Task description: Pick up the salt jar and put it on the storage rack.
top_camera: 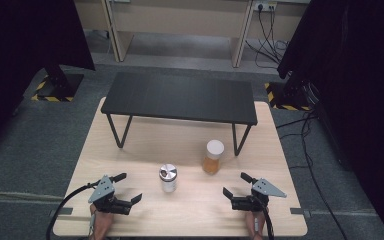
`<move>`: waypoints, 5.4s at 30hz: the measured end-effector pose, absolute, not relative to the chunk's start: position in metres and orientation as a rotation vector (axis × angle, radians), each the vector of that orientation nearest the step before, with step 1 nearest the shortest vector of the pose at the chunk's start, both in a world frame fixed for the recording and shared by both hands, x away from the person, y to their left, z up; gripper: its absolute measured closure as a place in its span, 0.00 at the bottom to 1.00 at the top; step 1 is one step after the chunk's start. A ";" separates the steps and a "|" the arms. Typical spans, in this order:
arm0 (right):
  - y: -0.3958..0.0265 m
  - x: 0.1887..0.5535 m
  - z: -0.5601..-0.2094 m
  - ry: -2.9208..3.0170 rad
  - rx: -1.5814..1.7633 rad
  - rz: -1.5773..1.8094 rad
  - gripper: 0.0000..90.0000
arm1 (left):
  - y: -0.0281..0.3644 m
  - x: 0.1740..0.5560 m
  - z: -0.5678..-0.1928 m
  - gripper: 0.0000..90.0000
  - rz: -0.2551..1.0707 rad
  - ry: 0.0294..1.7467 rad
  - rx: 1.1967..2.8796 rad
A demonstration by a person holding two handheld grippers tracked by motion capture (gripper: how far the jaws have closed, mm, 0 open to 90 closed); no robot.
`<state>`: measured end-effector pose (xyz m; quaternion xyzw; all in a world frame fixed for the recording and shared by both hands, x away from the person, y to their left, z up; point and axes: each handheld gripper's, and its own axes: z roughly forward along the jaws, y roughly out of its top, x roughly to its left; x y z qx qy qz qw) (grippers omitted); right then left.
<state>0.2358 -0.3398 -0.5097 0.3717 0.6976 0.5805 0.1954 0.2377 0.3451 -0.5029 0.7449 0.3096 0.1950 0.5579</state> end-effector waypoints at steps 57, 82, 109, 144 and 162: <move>-0.340 0.236 -0.510 1.960 1.030 1.626 0.02 | 0.301 0.241 -0.454 0.00 0.380 0.677 1.737; -0.340 0.237 -0.509 1.971 1.021 1.625 0.02 | 0.212 0.272 -0.459 0.11 0.490 0.801 1.879; -0.339 0.237 -0.509 1.971 1.019 1.621 0.02 | 0.208 0.267 -0.471 0.35 0.527 0.783 1.843; -0.339 0.236 -0.509 1.967 1.020 1.621 0.02 | 0.278 0.292 -0.352 0.35 0.451 0.786 1.718; -0.339 0.236 -0.509 1.963 1.021 1.624 0.02 | 0.262 0.338 -0.269 0.35 0.502 0.783 1.694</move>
